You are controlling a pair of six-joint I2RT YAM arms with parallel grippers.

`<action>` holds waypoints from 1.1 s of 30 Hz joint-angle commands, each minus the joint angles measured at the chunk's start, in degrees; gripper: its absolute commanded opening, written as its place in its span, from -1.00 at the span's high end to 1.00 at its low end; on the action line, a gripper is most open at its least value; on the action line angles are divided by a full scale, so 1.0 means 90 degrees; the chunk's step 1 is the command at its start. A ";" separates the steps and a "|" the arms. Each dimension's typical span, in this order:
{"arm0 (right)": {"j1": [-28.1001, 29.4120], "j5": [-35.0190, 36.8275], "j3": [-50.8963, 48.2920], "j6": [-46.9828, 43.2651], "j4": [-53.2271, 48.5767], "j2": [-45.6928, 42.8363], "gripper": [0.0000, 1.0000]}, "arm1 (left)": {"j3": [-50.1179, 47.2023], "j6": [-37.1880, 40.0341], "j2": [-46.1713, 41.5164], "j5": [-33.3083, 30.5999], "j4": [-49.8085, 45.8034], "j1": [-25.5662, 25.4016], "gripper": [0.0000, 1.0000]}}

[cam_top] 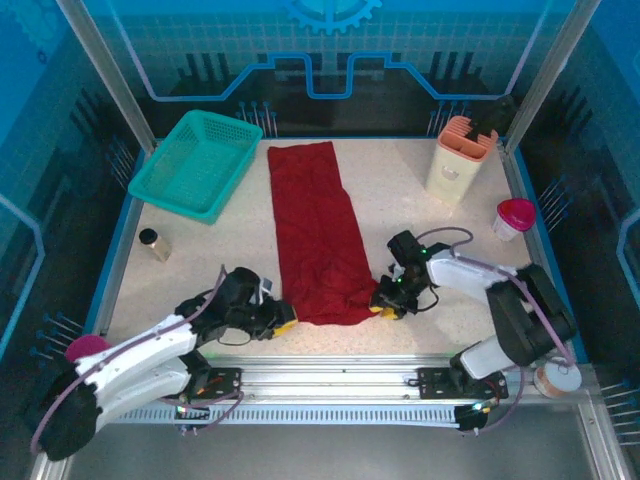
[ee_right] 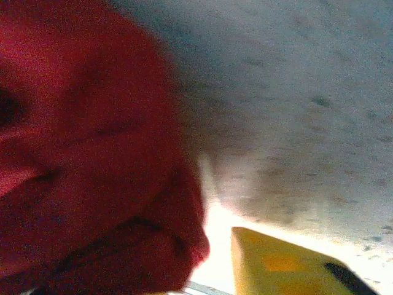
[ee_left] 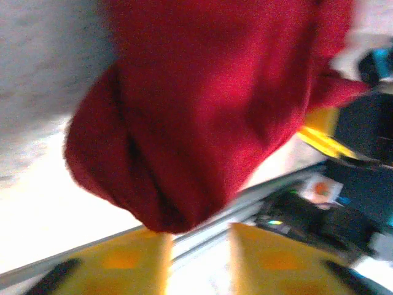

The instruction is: Fold the inside-out t-shirt

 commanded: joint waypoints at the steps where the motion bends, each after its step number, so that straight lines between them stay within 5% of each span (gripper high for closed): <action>1: 0.0007 0.0036 0.0324 -0.0452 -0.1087 -0.0197 0.07 | 0.0187 0.0492 0.0245 0.0463 -0.0765 0.0013 -0.12; 5: -0.0003 0.1077 0.1534 -0.1371 -0.2052 -0.0559 -0.05 | 0.0974 0.1452 0.0036 -0.0561 -0.2282 0.0031 -0.38; 9: 0.0128 0.1556 0.2442 -0.2545 -0.1910 -0.0486 -0.05 | 0.1672 0.2524 0.0393 -0.0749 -0.2160 0.0033 -0.41; 12: 0.0341 0.1716 0.2657 -0.3195 -0.0904 -0.0346 -0.05 | 0.2386 0.3688 0.1050 -0.0975 -0.1834 0.0033 -0.46; 17: 0.0490 0.0486 0.2367 -0.3051 0.1341 0.0432 0.19 | 0.3054 0.4345 0.2103 -0.2539 -0.1120 0.0215 -0.37; 20: 0.0568 0.0158 0.2272 -0.2876 0.1861 0.1031 0.25 | 0.3044 0.4330 0.2793 -0.1799 0.0035 0.0382 -0.27; 25: 0.0635 0.0243 0.1766 -0.3521 0.1723 0.0919 0.03 | 0.3022 0.4670 0.3513 -0.0431 0.0639 0.0308 -0.22; 30: 0.0578 0.0621 0.1246 -0.4083 0.1631 0.0532 0.07 | 0.3289 0.5264 0.3909 -0.1270 -0.0007 -0.0142 -0.25; 33: 0.0428 0.0137 0.1057 -0.3708 0.1988 0.0562 0.49 | 0.3450 0.5328 0.4097 -0.1550 0.0184 -0.0141 -0.16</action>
